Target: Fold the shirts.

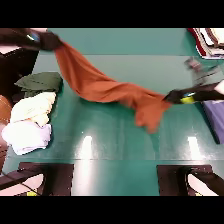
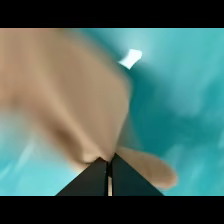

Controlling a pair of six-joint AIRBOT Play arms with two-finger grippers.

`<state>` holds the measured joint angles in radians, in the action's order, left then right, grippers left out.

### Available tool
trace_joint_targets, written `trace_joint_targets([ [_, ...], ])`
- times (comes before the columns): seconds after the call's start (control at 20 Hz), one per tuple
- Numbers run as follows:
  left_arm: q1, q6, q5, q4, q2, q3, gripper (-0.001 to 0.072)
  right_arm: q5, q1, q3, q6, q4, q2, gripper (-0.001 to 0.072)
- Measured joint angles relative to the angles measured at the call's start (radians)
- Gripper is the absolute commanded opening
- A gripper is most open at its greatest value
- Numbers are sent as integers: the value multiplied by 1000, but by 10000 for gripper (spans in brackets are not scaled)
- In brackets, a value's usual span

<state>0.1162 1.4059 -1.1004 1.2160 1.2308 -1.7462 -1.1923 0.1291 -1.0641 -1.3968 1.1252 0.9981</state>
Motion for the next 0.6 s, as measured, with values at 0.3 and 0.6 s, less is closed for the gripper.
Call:
trace_joint_targets([
  [0.3, 0, 7, -53, 10, -236, -220, 23, -227, -216, -333, -6, 102, -224, 13],
  [0.6, 0, 29, -1, 7, -357, -317, 20, -351, -311, -549, -8, 117, -294, 13],
])
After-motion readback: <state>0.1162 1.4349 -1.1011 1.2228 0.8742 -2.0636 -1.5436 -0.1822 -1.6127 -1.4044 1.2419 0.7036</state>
